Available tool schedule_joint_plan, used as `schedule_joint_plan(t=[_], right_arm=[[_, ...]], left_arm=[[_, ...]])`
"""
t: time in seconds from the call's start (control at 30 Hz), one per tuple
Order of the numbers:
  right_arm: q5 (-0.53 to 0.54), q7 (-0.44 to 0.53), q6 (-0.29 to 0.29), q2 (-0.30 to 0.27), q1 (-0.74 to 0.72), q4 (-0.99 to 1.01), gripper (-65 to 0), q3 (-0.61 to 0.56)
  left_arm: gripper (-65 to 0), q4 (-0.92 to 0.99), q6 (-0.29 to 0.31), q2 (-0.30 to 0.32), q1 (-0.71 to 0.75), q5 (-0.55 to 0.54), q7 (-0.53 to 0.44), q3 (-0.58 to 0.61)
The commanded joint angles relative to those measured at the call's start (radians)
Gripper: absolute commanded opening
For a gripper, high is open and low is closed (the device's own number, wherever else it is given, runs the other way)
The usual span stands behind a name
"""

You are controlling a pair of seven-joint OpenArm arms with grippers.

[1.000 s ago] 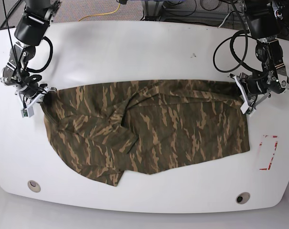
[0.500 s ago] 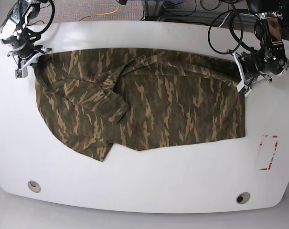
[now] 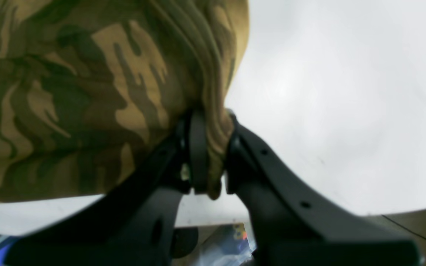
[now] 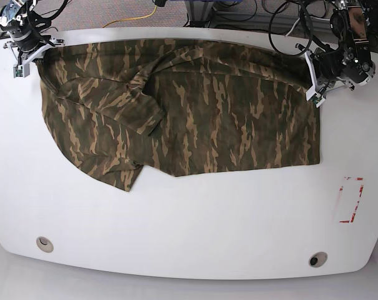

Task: Layout the t-shirt on the table in an organized manner, then fold the t-shirt properly
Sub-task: 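Drag the shirt with both grippers toward the robot, then release the left gripper and regrasp the shirt end further inward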

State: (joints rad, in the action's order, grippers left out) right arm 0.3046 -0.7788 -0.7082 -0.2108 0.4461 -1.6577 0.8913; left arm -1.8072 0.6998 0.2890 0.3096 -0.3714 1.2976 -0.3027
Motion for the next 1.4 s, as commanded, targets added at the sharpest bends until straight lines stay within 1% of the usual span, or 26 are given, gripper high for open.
schedule_joint_plan(t=[0.0, 0.27, 0.33, 0.5, 0.53, 0.6, 0.73, 0.87, 0.93, 1.0, 1.13, 1.2, 1.37], right_arm=[[-0.002, 0.023, 0.01, -0.023, 0.01, -0.022, -59.9, 0.015], [-0.002, 0.023, 0.01, -0.022, 0.009, -0.019, -59.9, 0.015], [-0.002, 0.023, 0.01, -0.022, 0.007, -0.019, -59.9, 0.015], [-0.002, 0.023, 0.01, -0.022, 0.006, -0.019, -59.9, 0.015], [-0.002, 0.023, 0.01, -0.022, 0.004, -0.019, -59.9, 0.015], [-0.002, 0.023, 0.01, -0.022, 0.004, -0.019, -59.9, 0.015], [-0.002, 0.023, 0.01, -0.022, 0.004, -0.019, -59.9, 0.013], [-0.002, 0.023, 0.01, -0.022, 0.003, -0.019, -59.9, 0.01], [-0.002, 0.023, 0.01, -0.022, 0.003, -0.019, -59.9, 0.01], [-0.002, 0.023, 0.01, -0.022, 0.003, -0.019, -59.9, 0.01], [-0.002, 0.023, 0.01, -0.022, 0.001, -0.019, -59.9, 0.009], [-0.002, 0.023, 0.01, -0.022, 0.001, -0.019, -59.6, 0.009], [-0.005, 0.023, 0.01, -0.022, -0.007, -0.019, -59.6, 0.007]], left_arm=[[-61.0, -0.022, -0.002, 0.017, -0.007, 0.021, 0.015, -0.008], [-60.6, -0.026, -0.002, 0.017, 0.007, 0.021, 0.052, -0.008], [-59.0, -0.026, -0.002, 0.017, 0.007, 0.021, 0.056, -0.008], [-48.3, -0.027, -0.002, 0.019, 0.015, 0.021, 0.058, -0.008], [-44.7, -0.029, -0.002, 0.025, 0.016, 0.021, 0.061, -0.01], [-40.8, -0.042, -0.002, 0.046, 0.026, 0.021, 0.069, -0.01], [-35.8, -0.075, -0.002, 0.06, 0.044, 0.021, 0.078, -0.01], [-34.9, -0.087, -0.002, 0.062, 0.044, 0.021, 0.099, -0.01], [-34.9, -0.101, -0.002, 0.075, 0.043, 0.021, 0.099, -0.014], [-34.9, -0.116, -0.002, 0.091, 0.041, 0.021, 0.099, -0.033], [-34.6, -0.128, -0.002, 0.095, 0.032, 0.018, 0.099, -0.08], [-34.6, -0.128, -0.002, 0.095, 0.013, 0.002, 0.099, -0.1], [-34.6, -0.128, -0.002, 0.105, -0.043, -0.108, 0.099, -0.157]])
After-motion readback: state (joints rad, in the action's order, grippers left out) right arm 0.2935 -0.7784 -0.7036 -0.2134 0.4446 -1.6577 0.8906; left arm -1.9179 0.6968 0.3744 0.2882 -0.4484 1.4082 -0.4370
